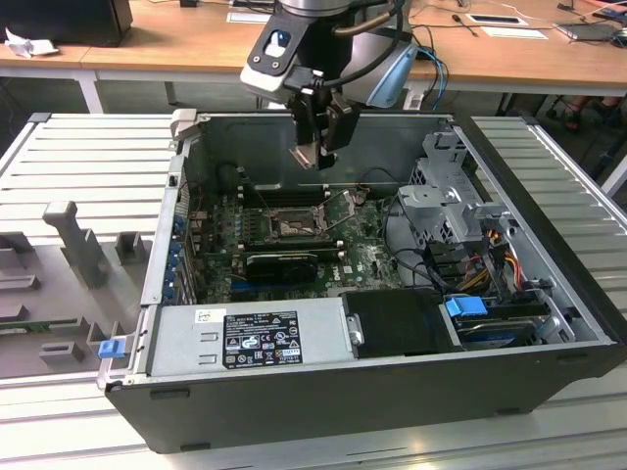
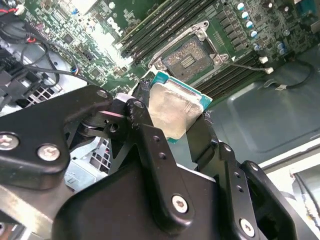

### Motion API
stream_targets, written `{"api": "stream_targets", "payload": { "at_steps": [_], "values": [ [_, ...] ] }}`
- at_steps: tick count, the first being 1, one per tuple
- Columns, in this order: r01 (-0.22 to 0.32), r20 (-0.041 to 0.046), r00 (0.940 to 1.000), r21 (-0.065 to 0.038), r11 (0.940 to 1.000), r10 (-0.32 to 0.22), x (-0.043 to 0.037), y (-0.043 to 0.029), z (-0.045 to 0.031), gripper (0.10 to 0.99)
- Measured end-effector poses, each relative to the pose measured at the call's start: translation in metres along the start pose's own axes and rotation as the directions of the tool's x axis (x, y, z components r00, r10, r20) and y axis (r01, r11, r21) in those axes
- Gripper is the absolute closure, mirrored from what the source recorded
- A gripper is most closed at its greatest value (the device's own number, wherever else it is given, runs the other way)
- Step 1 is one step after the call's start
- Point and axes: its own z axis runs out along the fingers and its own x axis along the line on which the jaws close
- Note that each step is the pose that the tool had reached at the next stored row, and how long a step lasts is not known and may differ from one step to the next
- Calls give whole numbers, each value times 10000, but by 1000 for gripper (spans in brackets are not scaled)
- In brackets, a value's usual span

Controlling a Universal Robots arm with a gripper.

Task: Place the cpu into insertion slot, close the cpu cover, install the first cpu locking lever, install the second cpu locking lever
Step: 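Place the cpu into insertion slot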

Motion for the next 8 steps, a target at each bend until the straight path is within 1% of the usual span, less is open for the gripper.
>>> {"api": "stream_targets", "payload": {
  "at_steps": [2,4,7,8],
  "values": [
    [-322,32,9995,-5,9995,322,0,0,4,545],
    [-731,71,9973,-13,9973,731,0,-1,8,545],
    [-1387,129,9902,-31,9903,1388,0,-1,15,545],
    [-1657,153,9861,-39,9862,1657,0,-2,17,545]
  ]
}}
